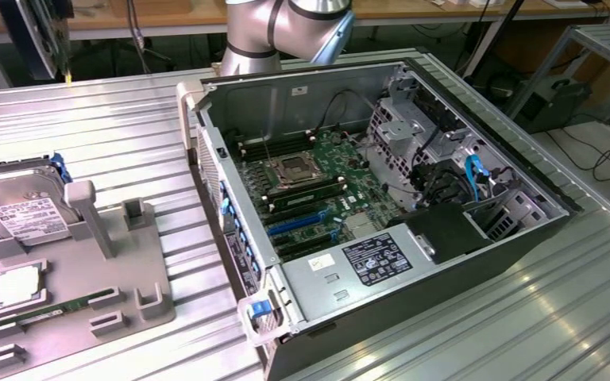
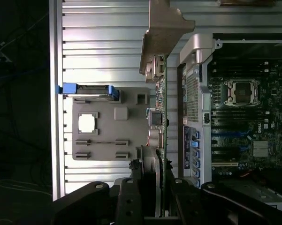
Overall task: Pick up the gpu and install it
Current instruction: 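Pick up the gpu and move the gpu toward the slot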
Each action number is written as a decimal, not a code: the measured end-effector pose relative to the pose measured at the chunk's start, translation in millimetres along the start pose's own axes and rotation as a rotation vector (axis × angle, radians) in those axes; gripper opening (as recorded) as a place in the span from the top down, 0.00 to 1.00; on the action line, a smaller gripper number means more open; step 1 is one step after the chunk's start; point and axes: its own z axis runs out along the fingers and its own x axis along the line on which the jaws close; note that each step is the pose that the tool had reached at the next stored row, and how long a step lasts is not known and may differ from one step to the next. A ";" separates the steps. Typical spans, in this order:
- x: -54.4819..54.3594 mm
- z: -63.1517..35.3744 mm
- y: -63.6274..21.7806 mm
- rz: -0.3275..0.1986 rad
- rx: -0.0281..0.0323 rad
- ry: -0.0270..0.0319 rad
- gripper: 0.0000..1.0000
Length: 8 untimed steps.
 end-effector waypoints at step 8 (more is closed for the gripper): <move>-12.5 8.4 -0.5 0.000 -0.0001 0.0000 0.73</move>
